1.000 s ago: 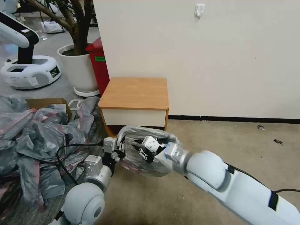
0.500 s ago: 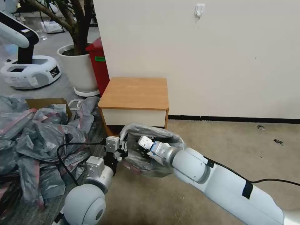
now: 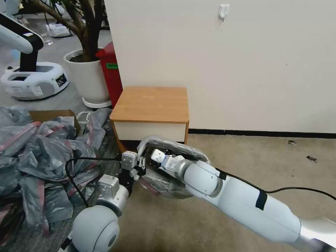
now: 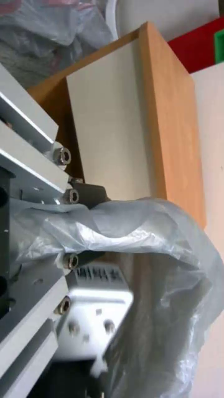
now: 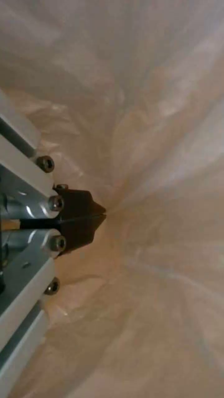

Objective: Pick up the garbage bag from the table and place it over the trash can.

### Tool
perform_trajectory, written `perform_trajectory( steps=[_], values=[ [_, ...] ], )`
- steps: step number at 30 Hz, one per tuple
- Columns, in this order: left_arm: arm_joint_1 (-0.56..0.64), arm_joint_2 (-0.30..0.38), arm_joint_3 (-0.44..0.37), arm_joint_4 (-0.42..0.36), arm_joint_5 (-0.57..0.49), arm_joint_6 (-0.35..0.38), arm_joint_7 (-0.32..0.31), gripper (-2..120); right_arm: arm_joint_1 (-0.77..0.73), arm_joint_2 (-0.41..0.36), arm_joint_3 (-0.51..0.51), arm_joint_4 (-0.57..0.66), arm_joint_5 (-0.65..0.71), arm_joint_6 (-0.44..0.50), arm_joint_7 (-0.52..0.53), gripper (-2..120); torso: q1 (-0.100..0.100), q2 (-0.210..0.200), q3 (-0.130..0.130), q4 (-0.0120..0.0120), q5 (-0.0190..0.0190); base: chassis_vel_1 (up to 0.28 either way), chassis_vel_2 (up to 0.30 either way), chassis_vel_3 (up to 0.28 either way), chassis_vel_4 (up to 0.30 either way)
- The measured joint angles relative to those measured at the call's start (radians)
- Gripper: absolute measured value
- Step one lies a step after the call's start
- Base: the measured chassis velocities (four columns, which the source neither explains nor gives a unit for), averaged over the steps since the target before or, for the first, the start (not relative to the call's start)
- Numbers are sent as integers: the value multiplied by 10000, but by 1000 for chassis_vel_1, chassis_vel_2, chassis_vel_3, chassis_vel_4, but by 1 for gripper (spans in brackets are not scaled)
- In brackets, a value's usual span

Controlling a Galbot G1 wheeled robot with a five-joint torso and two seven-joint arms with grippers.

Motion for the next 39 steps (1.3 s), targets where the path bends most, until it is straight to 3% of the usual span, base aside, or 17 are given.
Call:
perform_trajectory(
  steps=[24,31,39],
  values=[
    [1,-187,327,-208,368,-16,197,5,456,348,-506,-1332,93,3,274,0,0,2,0,0,1,0,0,0,0],
    [46,-275,176,-87,335,-19,175,5,425,39,-428,-659,1040,3,275,0,0,2,0,0,2,0,0,0,0],
    [-311,-503,51,598,-283,167,-411,5,321,-594,-384,234,2111,10,366,0,1,1,0,-1,2,0,0,0,0]
  ],
)
